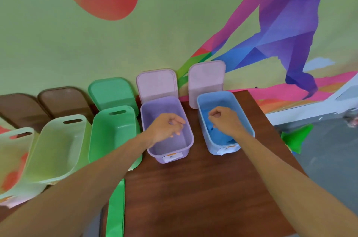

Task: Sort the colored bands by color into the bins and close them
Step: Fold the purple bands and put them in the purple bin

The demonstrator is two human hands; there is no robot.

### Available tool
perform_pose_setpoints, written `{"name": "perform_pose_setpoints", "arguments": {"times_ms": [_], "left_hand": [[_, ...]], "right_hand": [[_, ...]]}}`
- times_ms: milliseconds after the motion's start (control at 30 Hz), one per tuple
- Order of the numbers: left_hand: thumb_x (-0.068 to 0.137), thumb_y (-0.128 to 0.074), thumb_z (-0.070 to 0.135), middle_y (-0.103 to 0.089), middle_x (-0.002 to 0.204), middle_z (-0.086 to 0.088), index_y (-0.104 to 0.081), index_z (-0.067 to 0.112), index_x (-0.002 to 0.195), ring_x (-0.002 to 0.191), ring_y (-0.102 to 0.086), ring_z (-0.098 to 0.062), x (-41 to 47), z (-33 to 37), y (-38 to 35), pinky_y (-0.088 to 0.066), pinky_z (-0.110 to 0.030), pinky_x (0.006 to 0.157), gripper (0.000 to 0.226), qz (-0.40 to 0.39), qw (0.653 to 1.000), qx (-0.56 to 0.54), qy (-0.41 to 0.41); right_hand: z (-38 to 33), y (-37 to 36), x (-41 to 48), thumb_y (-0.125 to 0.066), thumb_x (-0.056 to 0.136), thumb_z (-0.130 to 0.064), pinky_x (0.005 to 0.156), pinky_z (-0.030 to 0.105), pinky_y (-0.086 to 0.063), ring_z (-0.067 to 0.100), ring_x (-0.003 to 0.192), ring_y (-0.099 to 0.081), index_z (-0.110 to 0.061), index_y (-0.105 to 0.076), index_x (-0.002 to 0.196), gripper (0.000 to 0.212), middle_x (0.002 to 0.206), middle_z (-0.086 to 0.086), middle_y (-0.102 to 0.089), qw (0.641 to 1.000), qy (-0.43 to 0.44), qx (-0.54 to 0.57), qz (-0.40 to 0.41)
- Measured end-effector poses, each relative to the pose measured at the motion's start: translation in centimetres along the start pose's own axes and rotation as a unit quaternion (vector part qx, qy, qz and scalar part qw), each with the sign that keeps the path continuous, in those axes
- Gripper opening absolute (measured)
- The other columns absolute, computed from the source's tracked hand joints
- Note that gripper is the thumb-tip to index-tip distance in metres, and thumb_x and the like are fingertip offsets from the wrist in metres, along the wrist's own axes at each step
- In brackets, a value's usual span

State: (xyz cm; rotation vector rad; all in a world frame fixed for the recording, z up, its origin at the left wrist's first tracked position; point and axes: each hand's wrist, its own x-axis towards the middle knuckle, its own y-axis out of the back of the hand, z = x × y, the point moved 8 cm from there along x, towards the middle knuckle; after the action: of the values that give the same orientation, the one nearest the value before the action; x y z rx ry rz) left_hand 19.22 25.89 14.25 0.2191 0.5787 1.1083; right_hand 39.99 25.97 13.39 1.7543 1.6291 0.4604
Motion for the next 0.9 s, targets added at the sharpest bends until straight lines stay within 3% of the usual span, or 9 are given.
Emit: {"name": "perform_pose_setpoints", "arguments": {"times_ms": [67,167,267,333,433,533,600,700,900], "left_hand": [[0.086,-0.051,-0.004,-0.064,0.08,-0.001,-0.064,0.017,0.091,0.066,-0.061,-0.013,-1.9,-1.7,2.0,-0.046,-0.018,0.056,0.024,0.011,1.0,0.002,0.008],[0.086,-0.053,-0.005,-0.061,0.081,-0.009,-0.064,0.009,0.095,0.058,-0.059,-0.01,-5.3,-4.6,5.2,-0.043,-0.012,0.051,0.02,0.023,1.0,0.005,0.014],[0.09,-0.055,0.003,-0.06,0.081,-0.005,-0.066,0.006,0.102,0.059,-0.059,-0.007,-9.3,-8.1,8.8,-0.039,-0.005,0.047,0.016,0.034,0.998,0.041,0.021],[0.091,-0.055,0.009,-0.06,0.082,0.001,-0.066,0.009,0.102,0.065,-0.06,-0.011,-12.5,-10.7,11.5,-0.039,-0.004,0.049,0.016,0.046,0.997,0.06,0.023],[0.092,-0.055,0.015,-0.064,0.08,0.005,-0.065,0.018,0.098,0.062,-0.061,-0.002,-17.9,-15.1,15.6,-0.042,-0.011,0.056,0.012,0.06,0.995,0.076,0.026],[0.092,-0.053,0.012,-0.067,0.084,0.0,-0.065,0.019,0.094,0.073,-0.064,-0.012,-23.4,-19.9,19.1,-0.047,-0.021,0.066,0.014,0.079,0.995,0.043,0.045],[0.09,-0.053,0.009,-0.067,0.082,-0.002,-0.066,0.017,0.092,0.074,-0.063,-0.013,-26.7,-22.9,21.1,-0.048,-0.019,0.067,0.016,0.104,0.993,0.024,0.054],[0.089,-0.053,0.009,-0.068,0.08,-0.004,-0.066,0.014,0.096,0.074,-0.064,-0.014,-30.4,-26.8,22.8,-0.043,-0.011,0.058,0.016,0.121,0.99,-0.004,0.068],[0.086,-0.051,0.008,-0.068,0.084,0.001,-0.067,0.021,0.091,0.08,-0.062,-0.012,-32.4,-32.6,23.1,-0.046,-0.02,0.069,0.021,0.133,0.985,-0.036,0.104]], "right_hand": [[-2.8,-2.5,-1.1,-0.058,0.086,-0.016,0.072,0.028,-0.053,0.018,0.076,-0.065,-0.022,-0.065,0.086,0.008,0.086,-0.001,-0.068,0.999,0.031,-0.003,-0.03],[-7.0,-6.9,-3.0,-0.057,0.084,-0.017,0.08,0.036,-0.053,0.023,0.081,-0.066,-0.02,-0.067,0.078,0.012,0.091,0.002,-0.072,0.994,0.071,-0.034,-0.079],[-11.1,-11.6,-5.6,-0.052,0.087,-0.017,0.083,0.043,-0.05,0.028,0.085,-0.066,-0.008,-0.069,0.087,0.019,0.093,0.007,-0.071,0.982,0.104,-0.087,-0.13],[-14.0,-14.6,-7.7,-0.053,0.09,-0.016,0.086,0.039,-0.048,0.022,0.089,-0.064,-0.008,-0.07,0.091,0.02,0.097,0.004,-0.071,0.972,0.134,-0.109,-0.157],[-18.0,-19.1,-11.1,-0.057,0.089,-0.019,0.081,0.028,-0.046,0.013,0.085,-0.061,-0.014,-0.07,0.092,0.014,0.098,0.0,-0.071,0.965,0.162,-0.118,-0.172],[-21.6,-23.9,-14.2,-0.058,0.089,-0.018,0.079,0.023,-0.045,0.013,0.085,-0.06,-0.009,-0.07,0.097,0.016,0.098,0.002,-0.07,0.956,0.176,-0.135,-0.19],[-23.8,-26.8,-16.1,-0.058,0.09,-0.019,0.079,0.023,-0.046,0.014,0.088,-0.06,-0.008,-0.069,0.098,0.018,0.099,0.002,-0.069,0.952,0.186,-0.141,-0.198],[-26.0,-30.6,-18.4,-0.059,0.09,-0.024,0.079,0.023,-0.046,0.01,0.087,-0.059,-0.014,-0.069,0.096,0.015,0.098,-0.002,-0.068,0.947,0.201,-0.143,-0.206],[-25.6,-35.8,-20.5,-0.059,0.086,-0.022,0.076,0.019,-0.042,0.007,0.084,-0.061,-0.022,-0.068,0.089,0.01,0.093,-0.006,-0.069,0.945,0.176,-0.141,-0.238]]}}
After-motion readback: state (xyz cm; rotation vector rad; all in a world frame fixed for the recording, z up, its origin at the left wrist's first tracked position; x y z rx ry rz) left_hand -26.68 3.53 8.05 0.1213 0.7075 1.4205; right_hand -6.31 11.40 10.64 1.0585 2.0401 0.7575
